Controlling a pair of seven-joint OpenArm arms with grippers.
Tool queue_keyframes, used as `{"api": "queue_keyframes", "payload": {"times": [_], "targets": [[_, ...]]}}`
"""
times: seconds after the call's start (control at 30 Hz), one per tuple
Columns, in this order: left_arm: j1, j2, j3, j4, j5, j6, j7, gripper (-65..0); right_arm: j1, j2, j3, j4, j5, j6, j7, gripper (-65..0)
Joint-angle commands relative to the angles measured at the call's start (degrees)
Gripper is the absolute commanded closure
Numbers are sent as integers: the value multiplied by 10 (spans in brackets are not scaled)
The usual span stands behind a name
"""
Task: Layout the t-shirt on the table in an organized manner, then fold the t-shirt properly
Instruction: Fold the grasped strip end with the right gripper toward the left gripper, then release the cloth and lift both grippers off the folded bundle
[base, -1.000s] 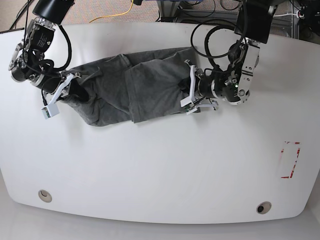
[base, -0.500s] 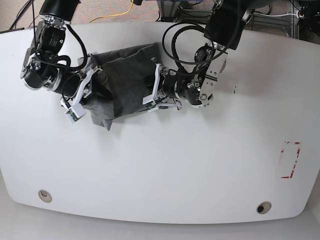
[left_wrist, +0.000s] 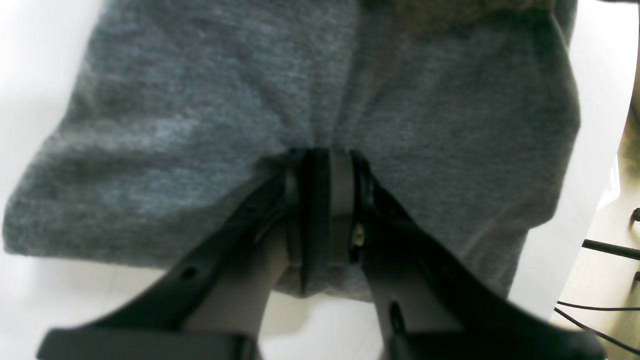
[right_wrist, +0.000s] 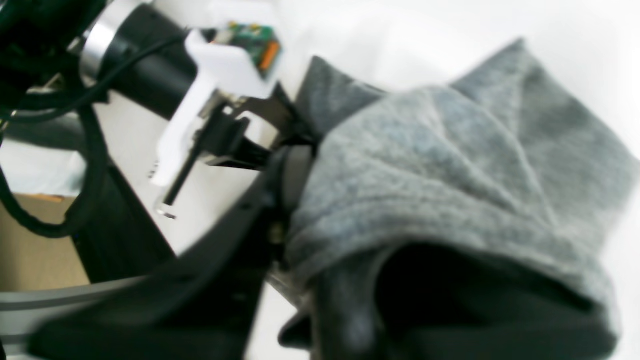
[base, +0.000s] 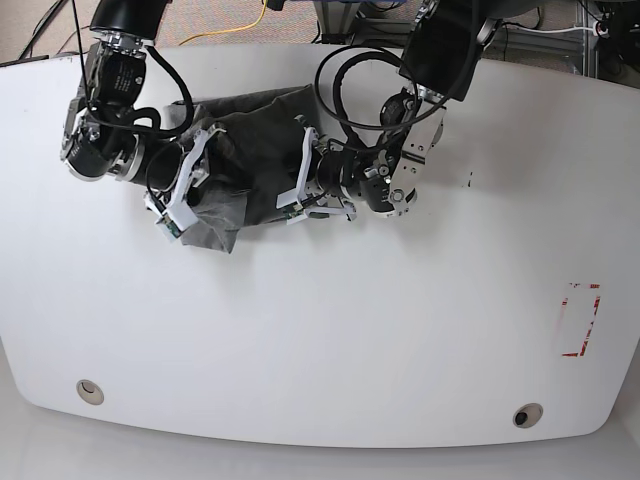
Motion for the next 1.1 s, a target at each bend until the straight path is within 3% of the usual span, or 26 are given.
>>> {"api": "queue_keyframes", "payload": {"times": [0.0, 0.2, 0.3, 0.37, 0.87, 1.07], "targets": [[-2, -1, -1, 0, 30, 2, 30, -56, 3, 6, 3, 11, 15, 3, 13, -217], [-2, -1, -2, 2, 29, 2, 30, -56, 3, 6, 3, 13, 17, 3, 13, -465], [-2, -2, -2, 2, 29, 2, 30, -56, 2, 6, 2, 15, 19, 3, 11, -552], [-2, -2, -2, 3, 29, 2, 30, -56, 1, 6, 1, 24, 19, 3, 10, -577], [-2, 0, -43, 43, 27, 2, 30, -57, -46, 11, -26, 50, 19, 3, 11, -583], [-1, -1, -58, 71, 27, 2, 30, -57, -48, 21, 8, 51, 20, 3, 11, -583]]}}
